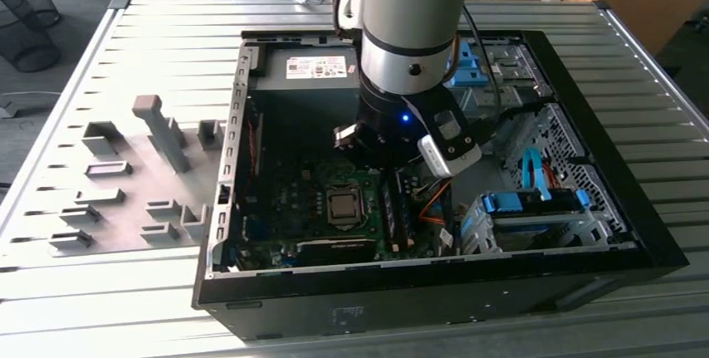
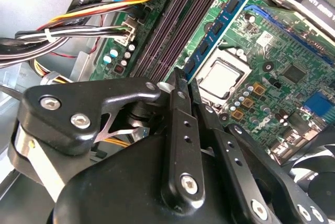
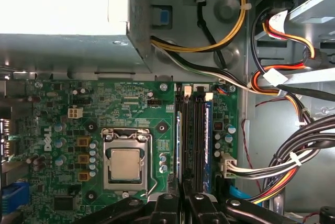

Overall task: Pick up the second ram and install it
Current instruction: 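Insert the second ram into the second slot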

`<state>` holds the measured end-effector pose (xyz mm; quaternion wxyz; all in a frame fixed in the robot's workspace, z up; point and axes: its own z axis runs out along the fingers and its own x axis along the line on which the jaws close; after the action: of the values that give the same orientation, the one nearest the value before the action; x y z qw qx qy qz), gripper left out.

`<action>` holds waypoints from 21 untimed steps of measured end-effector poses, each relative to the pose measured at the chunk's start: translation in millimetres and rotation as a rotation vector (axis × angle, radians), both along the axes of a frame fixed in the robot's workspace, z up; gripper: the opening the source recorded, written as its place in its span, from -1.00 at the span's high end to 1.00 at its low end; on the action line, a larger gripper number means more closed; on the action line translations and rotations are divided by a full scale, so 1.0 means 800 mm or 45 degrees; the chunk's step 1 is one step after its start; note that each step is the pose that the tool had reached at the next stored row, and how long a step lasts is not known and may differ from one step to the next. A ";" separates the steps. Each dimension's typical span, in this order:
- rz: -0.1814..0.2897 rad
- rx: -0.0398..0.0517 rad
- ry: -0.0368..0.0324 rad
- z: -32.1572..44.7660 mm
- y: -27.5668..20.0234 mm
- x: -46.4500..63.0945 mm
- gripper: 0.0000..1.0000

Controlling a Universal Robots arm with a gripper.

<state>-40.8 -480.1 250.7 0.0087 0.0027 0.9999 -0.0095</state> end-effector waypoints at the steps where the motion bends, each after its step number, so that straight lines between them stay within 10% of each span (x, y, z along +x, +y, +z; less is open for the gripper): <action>1: 0.000 0.000 0.0001 0.0000 0.0000 0.000 0.72; 21: -0.001 0.000 0.0001 -0.0181 -0.0006 0.000 0.72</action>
<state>-40.6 -480.6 236.2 0.0087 0.0029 0.9999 -0.0095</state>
